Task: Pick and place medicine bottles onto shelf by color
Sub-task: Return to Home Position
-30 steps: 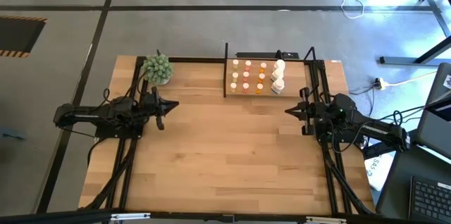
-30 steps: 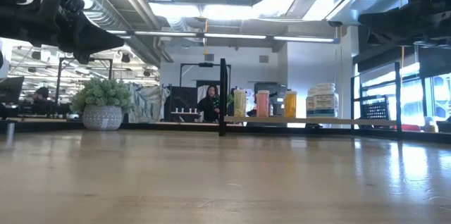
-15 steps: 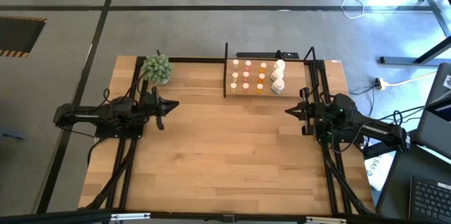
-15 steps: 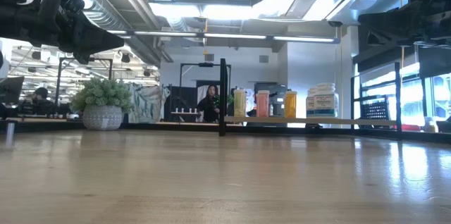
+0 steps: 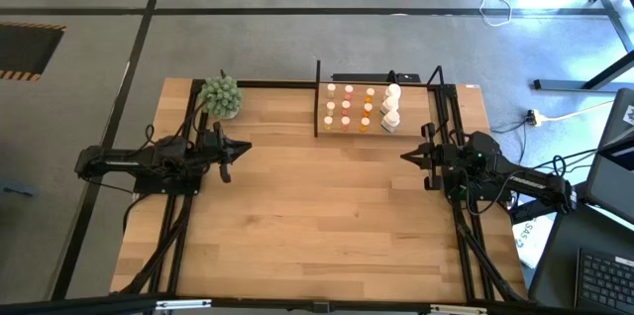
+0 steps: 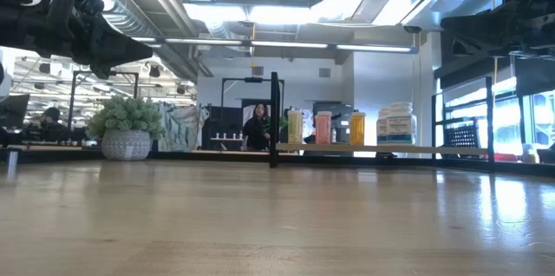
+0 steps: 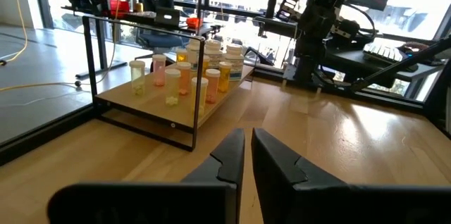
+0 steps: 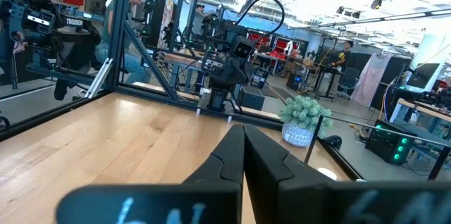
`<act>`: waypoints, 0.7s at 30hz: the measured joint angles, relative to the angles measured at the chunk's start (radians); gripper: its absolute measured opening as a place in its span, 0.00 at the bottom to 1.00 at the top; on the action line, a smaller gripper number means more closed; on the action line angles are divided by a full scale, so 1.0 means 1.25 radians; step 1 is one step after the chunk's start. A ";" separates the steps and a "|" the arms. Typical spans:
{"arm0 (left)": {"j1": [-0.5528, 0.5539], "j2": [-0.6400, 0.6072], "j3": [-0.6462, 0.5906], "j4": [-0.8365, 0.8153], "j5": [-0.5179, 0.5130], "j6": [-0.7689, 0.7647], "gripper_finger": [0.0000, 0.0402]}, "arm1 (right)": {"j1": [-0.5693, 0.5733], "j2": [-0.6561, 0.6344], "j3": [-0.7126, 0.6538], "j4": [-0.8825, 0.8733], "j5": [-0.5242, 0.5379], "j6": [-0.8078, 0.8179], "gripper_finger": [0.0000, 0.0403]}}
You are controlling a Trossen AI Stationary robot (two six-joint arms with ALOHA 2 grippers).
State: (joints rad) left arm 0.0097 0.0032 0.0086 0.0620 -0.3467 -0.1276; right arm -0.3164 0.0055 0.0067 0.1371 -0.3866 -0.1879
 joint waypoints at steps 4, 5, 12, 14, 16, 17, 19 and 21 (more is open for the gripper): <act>0.000 0.000 0.000 0.000 0.000 0.000 0.04 | 0.000 0.000 0.000 0.000 0.000 0.000 0.02; 0.000 0.000 0.000 0.000 0.000 0.000 0.04 | 0.000 0.000 0.000 0.000 0.000 0.000 0.02; 0.000 0.000 0.000 0.000 0.000 0.000 0.01 | 0.000 0.000 0.000 0.000 0.000 0.000 0.02; 0.000 0.000 0.000 0.000 0.000 0.000 0.01 | 0.000 0.000 0.000 0.000 0.000 0.000 0.02; 0.000 0.000 0.000 0.000 0.000 0.000 0.00 | 0.000 0.000 0.000 0.000 0.000 0.000 0.02; 0.000 0.000 0.000 0.000 0.000 0.000 0.00 | 0.000 0.000 0.000 0.000 0.000 0.000 0.02; 0.000 0.000 0.000 0.000 0.000 0.000 0.01 | 0.000 0.000 0.000 0.000 0.000 0.000 0.02; 0.000 0.000 0.000 0.000 0.000 0.000 0.02 | 0.000 0.000 0.000 0.000 0.000 0.000 0.02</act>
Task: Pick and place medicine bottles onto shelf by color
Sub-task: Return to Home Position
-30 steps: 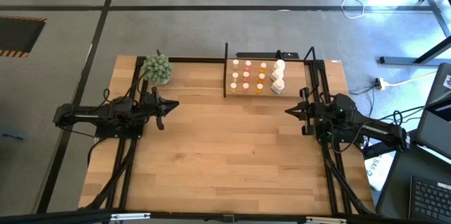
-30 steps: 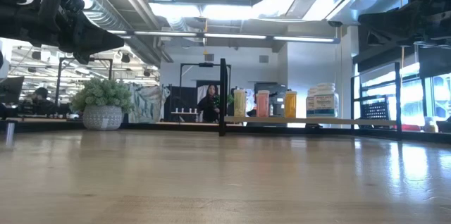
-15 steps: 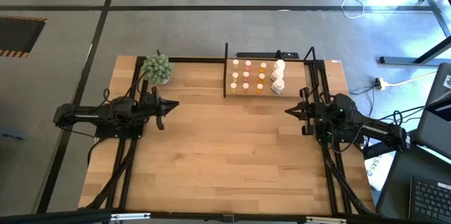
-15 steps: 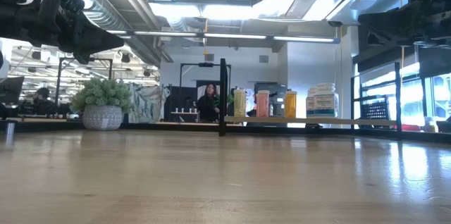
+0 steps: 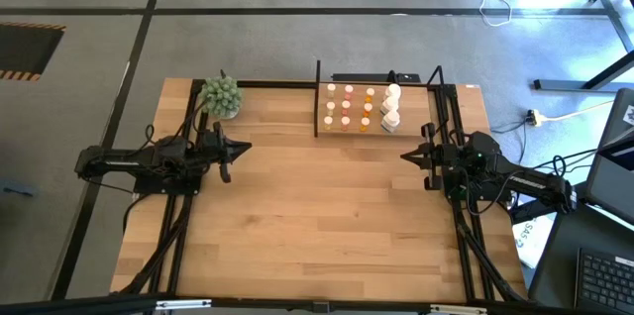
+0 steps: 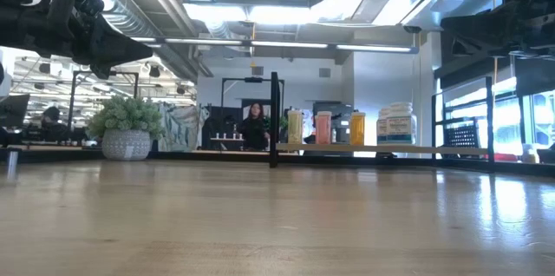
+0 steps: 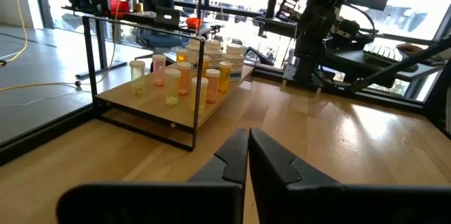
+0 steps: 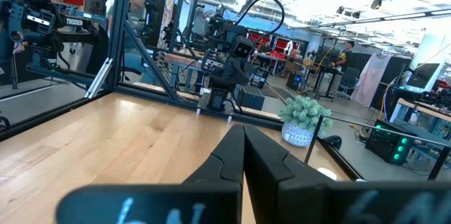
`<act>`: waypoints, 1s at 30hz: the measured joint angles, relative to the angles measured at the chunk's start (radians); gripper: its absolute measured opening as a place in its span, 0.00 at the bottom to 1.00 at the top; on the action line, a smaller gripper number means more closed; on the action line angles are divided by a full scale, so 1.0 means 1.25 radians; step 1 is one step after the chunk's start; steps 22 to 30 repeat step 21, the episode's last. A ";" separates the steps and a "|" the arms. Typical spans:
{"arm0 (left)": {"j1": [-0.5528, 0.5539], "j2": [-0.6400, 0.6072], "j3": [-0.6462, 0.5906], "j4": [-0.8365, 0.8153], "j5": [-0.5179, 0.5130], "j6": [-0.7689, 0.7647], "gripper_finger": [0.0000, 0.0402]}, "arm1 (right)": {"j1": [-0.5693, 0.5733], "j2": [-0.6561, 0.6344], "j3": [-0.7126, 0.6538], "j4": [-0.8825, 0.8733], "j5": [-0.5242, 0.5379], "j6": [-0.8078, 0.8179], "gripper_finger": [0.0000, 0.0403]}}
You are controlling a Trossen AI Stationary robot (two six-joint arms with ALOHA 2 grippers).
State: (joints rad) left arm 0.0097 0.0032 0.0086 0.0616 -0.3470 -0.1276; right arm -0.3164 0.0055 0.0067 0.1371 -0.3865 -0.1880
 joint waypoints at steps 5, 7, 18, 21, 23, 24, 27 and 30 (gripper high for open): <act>0.000 0.000 0.000 0.000 0.000 0.000 0.05 | 0.000 0.000 0.000 0.000 0.000 0.000 0.02; 0.000 0.000 0.000 0.000 0.000 0.000 0.06 | 0.000 0.000 0.000 0.000 0.000 0.000 0.02; 0.000 0.000 0.000 0.000 0.000 0.000 0.07 | 0.000 0.000 0.000 0.000 0.000 0.000 0.02; 0.000 0.000 0.000 0.000 0.000 0.000 0.06 | 0.000 0.000 0.000 0.000 0.000 0.000 0.02; 0.000 0.000 0.000 0.000 0.000 0.000 0.06 | 0.000 0.000 0.000 0.000 0.000 0.000 0.02; 0.000 0.000 0.000 0.000 0.000 0.000 0.06 | 0.000 0.000 0.000 0.000 0.000 0.000 0.02; 0.000 0.000 0.000 0.000 0.000 0.000 0.06 | 0.000 0.000 0.000 0.000 0.000 0.000 0.02; 0.000 0.000 0.000 0.000 0.000 0.000 0.06 | 0.000 0.000 0.000 0.000 0.000 0.000 0.02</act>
